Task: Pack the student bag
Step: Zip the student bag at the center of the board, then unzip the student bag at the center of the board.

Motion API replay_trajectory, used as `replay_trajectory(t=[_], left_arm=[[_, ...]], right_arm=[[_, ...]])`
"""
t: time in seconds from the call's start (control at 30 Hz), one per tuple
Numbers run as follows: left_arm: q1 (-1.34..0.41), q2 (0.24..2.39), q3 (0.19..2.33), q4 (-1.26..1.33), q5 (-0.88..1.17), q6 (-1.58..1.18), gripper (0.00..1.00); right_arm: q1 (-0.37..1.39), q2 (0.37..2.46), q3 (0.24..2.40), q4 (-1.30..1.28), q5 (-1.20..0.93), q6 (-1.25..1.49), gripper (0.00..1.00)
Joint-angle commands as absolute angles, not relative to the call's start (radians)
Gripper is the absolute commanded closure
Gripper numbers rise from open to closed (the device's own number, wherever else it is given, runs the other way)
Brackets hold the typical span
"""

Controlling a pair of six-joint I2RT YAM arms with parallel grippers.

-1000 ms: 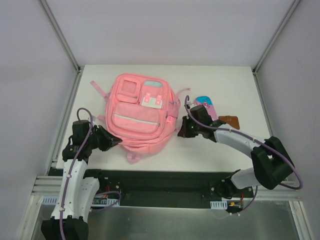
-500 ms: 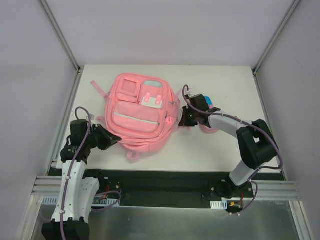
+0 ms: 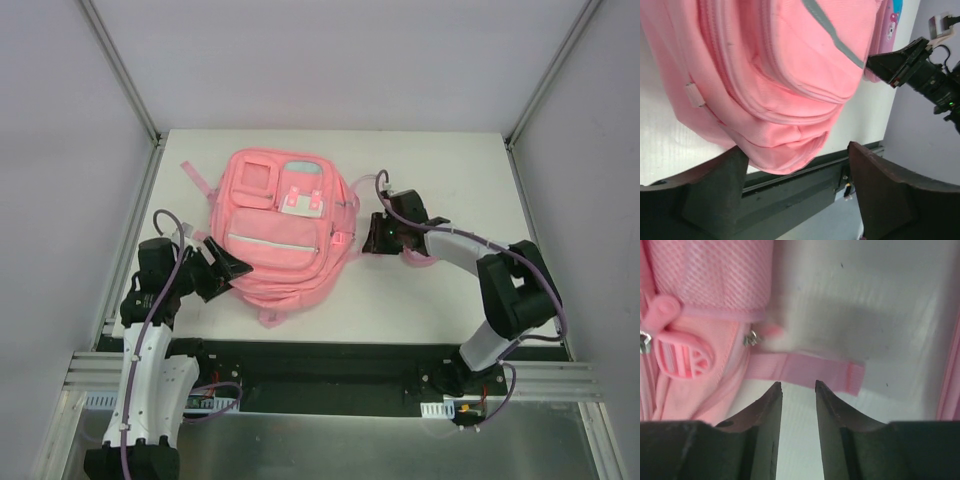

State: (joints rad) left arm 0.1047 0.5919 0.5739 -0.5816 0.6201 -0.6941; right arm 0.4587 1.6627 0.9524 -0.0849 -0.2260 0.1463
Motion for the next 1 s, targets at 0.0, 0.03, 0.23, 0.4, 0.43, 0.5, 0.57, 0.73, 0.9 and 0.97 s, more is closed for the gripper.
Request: replay_trajectory(t=[0.0,0.03,0.23,0.4,0.43,0.5,0.57,0.73,0.9,0.97], left_arm=[[0.083,0.581,0.611,-0.508,0.686,-0.629,0.18],[0.077,0.580,0.611,-0.509,0.683,-0.633,0.12],[0.057,0.604,0.770,-0.571,0.583,-0.529,0.01],[0.052,0.698,0.935,-0.655,0.508,-0.387,0.01],[0.054,0.718,0.951,-0.664,0.499,-0.367,0.01],[0.054,0.784,0.977,-0.680,0.518,-0.321,0.01],[0.054,0.833,0.979,-0.680,0.552,-0.308,0.01],[0.054,0.842,0.957,-0.680,0.511,-0.282,0.01],[0.054,0.850,0.922,-0.676,0.531,-0.282,0.01],[0.054,0.854,0.913,-0.675,0.532,-0.276,0.01]], right_arm=[[0.463,1.522,0.862,-0.081,-0.215,0.193,0.60],[0.462,1.481,0.842,-0.084,-0.209,0.204,0.57],[0.462,1.411,0.896,-0.077,-0.285,0.248,0.55],[0.463,1.502,1.026,-0.048,-0.368,0.324,0.56],[0.463,1.537,1.046,-0.040,-0.382,0.336,0.57],[0.466,1.572,1.090,-0.029,-0.373,0.377,0.57],[0.471,1.630,1.127,-0.044,-0.368,0.393,0.57],[0.505,1.701,1.148,-0.058,-0.292,0.485,0.57],[0.535,1.752,1.172,-0.041,-0.266,0.514,0.56],[0.541,1.769,1.170,-0.025,-0.258,0.523,0.55]])
